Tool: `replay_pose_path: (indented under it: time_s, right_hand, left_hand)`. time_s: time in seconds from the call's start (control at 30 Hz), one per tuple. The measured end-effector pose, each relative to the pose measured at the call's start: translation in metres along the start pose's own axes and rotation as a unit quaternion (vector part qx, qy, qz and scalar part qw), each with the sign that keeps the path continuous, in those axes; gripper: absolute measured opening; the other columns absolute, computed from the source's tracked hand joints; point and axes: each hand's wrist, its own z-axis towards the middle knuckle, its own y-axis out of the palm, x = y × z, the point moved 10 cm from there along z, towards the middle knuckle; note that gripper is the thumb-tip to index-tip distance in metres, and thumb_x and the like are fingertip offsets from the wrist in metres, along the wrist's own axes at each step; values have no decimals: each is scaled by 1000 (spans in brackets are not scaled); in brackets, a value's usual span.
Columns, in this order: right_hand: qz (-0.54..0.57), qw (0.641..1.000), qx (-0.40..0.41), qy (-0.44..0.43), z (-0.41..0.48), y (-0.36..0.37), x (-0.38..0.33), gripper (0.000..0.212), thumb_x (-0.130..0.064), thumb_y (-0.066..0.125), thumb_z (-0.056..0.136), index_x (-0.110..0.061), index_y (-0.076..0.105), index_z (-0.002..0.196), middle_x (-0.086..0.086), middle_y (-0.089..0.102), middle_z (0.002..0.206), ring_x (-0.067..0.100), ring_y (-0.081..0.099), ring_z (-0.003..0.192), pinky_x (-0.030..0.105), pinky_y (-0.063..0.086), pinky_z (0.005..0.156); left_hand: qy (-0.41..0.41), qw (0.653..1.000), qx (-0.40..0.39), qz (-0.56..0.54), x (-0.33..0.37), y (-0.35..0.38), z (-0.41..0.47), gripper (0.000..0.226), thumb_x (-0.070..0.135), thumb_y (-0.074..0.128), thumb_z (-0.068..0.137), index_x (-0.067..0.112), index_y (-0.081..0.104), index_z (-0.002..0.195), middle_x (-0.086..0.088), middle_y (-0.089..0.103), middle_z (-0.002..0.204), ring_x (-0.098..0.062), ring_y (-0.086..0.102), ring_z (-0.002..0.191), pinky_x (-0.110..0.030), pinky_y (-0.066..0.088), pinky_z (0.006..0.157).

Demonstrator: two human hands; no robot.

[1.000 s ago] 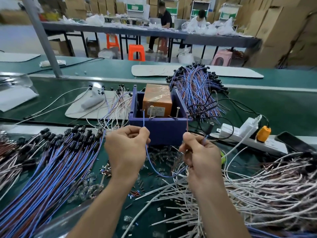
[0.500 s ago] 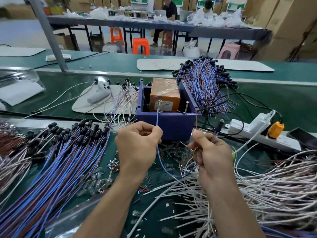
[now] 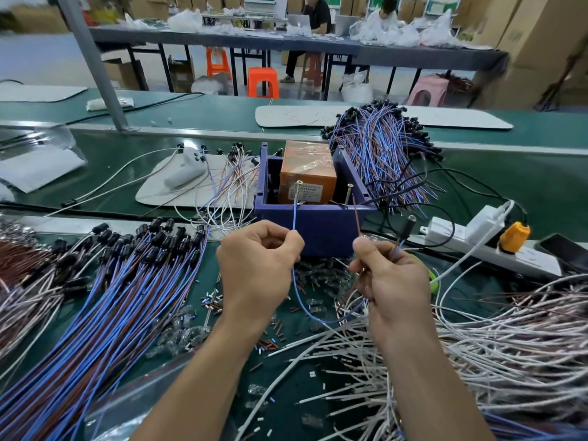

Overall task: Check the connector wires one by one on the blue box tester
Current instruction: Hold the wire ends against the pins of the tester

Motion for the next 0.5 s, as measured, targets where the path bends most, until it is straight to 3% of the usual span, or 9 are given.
replay_pose_path:
  time_s: [0.23,0.43,0.5]
  right_hand:
    - [-17,1000,-20,-9,-3,6,-2,33,-6,75,88,-23,75,60,2,61,53,8,52,44,16,39,42]
    - [31,998,45,-32,-5,-9,-12,43,-6,73,90,-25,70,51,1,58,51,9,45,45,19,34,43]
    - [45,998,31,-33,-6,-6,-15,43,-4,71,90,-22,68,51,2,55,50,11,43,44,20,32,43]
  left_hand:
    - [5,1000,4,-10,0,-1,0,19,19,76,79,28,74,62,10,69,54,-3,59,42,-13,42,45]
    - [6,1000,17,-13,-1,-6,-1,16,27,73,77,27,74,61,10,69,54,-4,60,42,-16,43,47]
    - [5,999,27,-29,-1,-7,-3,14,31,71,75,27,74,62,9,69,54,-4,60,43,-15,43,47]
